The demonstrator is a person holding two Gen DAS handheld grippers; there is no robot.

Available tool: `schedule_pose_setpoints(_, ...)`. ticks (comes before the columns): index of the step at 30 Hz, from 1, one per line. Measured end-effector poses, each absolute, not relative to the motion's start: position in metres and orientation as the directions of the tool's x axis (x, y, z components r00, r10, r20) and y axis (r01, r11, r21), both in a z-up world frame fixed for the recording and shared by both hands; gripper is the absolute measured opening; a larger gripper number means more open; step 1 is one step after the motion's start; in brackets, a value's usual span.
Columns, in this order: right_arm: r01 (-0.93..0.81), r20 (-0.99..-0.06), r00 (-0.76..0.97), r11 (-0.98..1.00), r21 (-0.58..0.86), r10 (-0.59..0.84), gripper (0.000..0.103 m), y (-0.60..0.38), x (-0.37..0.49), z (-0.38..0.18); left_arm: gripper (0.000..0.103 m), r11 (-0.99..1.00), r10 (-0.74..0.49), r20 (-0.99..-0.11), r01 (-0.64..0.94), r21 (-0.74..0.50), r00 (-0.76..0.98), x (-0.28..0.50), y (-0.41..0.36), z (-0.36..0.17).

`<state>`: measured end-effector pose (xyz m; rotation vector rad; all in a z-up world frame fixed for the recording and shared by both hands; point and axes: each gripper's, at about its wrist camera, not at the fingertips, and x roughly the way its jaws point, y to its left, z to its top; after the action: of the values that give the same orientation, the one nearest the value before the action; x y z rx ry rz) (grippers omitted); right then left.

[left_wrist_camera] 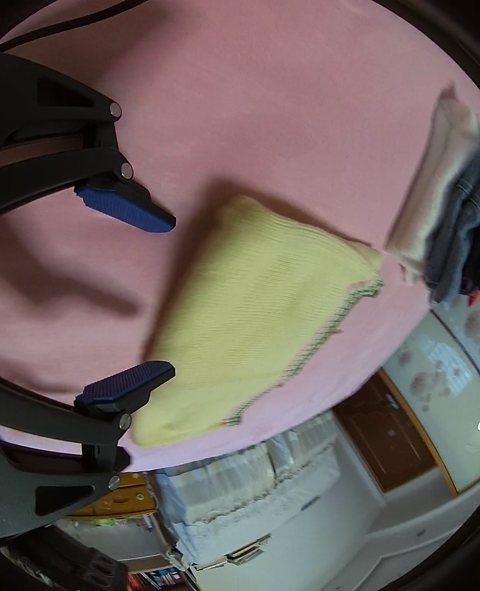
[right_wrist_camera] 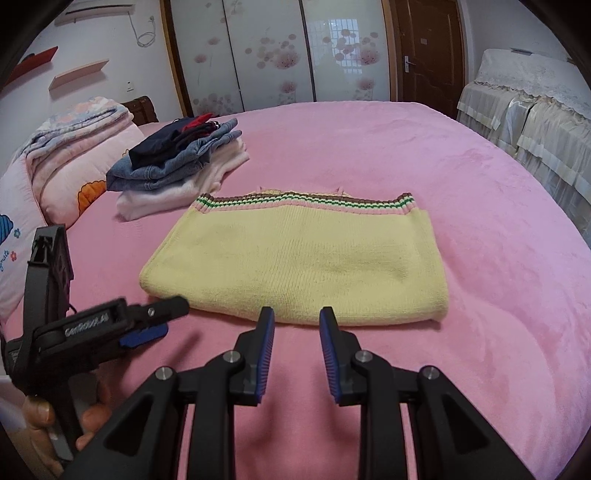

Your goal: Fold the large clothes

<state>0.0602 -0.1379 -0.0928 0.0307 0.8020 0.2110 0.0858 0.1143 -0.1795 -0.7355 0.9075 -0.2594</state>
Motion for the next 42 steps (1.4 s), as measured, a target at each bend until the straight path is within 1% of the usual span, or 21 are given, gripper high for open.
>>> schedule_pose_setpoints(10,-0.172,-0.703,0.685,0.980,0.097,0.190,0.025,-0.131,0.097,-0.106,0.070,0.727,-0.451,-0.569,-0.087,-0.681,0.688,0.143,0.107,-0.185)
schedule_pose_setpoints(11,-0.169,-0.700,0.689,0.981,0.095,0.187,0.025,-0.131,0.103,-0.106,0.067,0.725,-0.444,-0.567,-0.094,-0.683,0.694,0.147,0.107,-0.185)
schedule_pose_setpoints(12,-0.169,-0.698,0.692,0.981,0.093,0.185,0.025,-0.129,0.110,-0.105,0.057,0.724,-0.436,-0.567,-0.102,-0.683,0.699,0.149,0.107,-0.184)
schedule_pose_setpoints(13,-0.171,-0.699,0.691,0.981,0.092,0.185,0.025,-0.127,0.116,-0.106,0.050,0.725,-0.424,-0.567,-0.111,-0.680,0.706,0.148,0.106,-0.181)
schedule_pose_setpoints(14,-0.173,-0.701,0.689,0.981,0.084,0.181,0.025,-0.123,0.124,-0.107,0.037,0.733,-0.406,-0.571,-0.119,-0.669,0.713,0.147,0.107,-0.178)
schedule_pose_setpoints(15,-0.171,-0.702,0.690,0.982,0.077,0.176,0.024,-0.120,0.128,-0.108,0.029,0.738,-0.401,-0.571,-0.117,-0.665,0.717,0.147,0.106,-0.176)
schedule_pose_setpoints(16,-0.175,-0.708,0.685,0.982,0.068,0.171,0.018,-0.115,0.133,-0.112,0.026,0.751,-0.380,-0.574,-0.120,-0.650,0.725,0.146,0.104,-0.172)
schedule_pose_setpoints(17,-0.182,-0.714,0.678,0.981,0.064,0.173,0.014,-0.112,0.136,-0.115,0.020,0.769,-0.360,-0.580,-0.119,-0.628,0.731,0.144,0.103,-0.167)
schedule_pose_setpoints(18,-0.198,-0.727,0.663,0.978,0.062,0.180,0.008,-0.106,0.139,-0.120,0.018,0.789,-0.340,-0.586,-0.116,-0.604,0.736,0.142,0.100,-0.161)
schedule_pose_setpoints(20,-0.214,-0.761,0.624,0.975,0.054,0.178,0.007,-0.097,0.143,-0.136,0.016,0.827,-0.306,-0.587,-0.095,-0.554,0.750,0.138,0.095,-0.150)
schedule_pose_setpoints(22,-0.209,-0.771,0.613,0.977,0.054,0.173,0.007,-0.097,0.143,-0.145,0.015,0.878,-0.274,-0.590,-0.052,-0.475,0.760,0.134,0.082,-0.133)
schedule_pose_setpoints(26,-0.191,-0.774,0.591,0.971,0.140,0.228,0.007,-0.109,0.147,-0.150,0.015,0.930,-0.261,-0.568,0.045,-0.365,0.780,0.125,0.054,-0.104)
schedule_pose_setpoints(29,-0.184,-0.767,0.573,0.957,0.224,0.290,0.007,-0.122,0.149,-0.152,0.014,0.952,-0.273,-0.558,0.136,-0.275,0.783,0.122,0.023,-0.083)
schedule_pose_setpoints(32,-0.165,-0.748,0.536,0.918,0.361,0.391,0.007,-0.143,0.150,-0.150,0.014,0.955,-0.294,-0.562,0.214,-0.206,0.773,0.124,-0.008,-0.069)
schedule_pose_setpoints(34,-0.136,-0.732,0.536,0.899,0.416,0.420,0.007,-0.163,0.144,-0.142,0.014,0.952,-0.306,-0.568,0.261,-0.162,0.764,0.127,-0.030,-0.062)
schedule_pose_setpoints(37,-0.079,-0.712,0.598,0.911,0.405,0.369,0.007,-0.207,0.118,-0.124,0.014,0.941,-0.319,-0.587,0.323,-0.102,0.744,0.127,-0.064,-0.056)
schedule_pose_setpoints(40,-0.018,-0.716,0.635,0.932,0.363,0.291,0.007,-0.247,0.092,-0.117,0.014,0.928,-0.302,-0.626,0.373,-0.020,0.719,0.129,-0.107,-0.064)
schedule_pose_setpoints(42,0.026,-0.734,0.631,0.939,0.342,0.249,0.007,-0.270,0.079,-0.120,0.015,0.907,-0.262,-0.690,0.417,0.063,0.674,0.130,-0.142,-0.083)
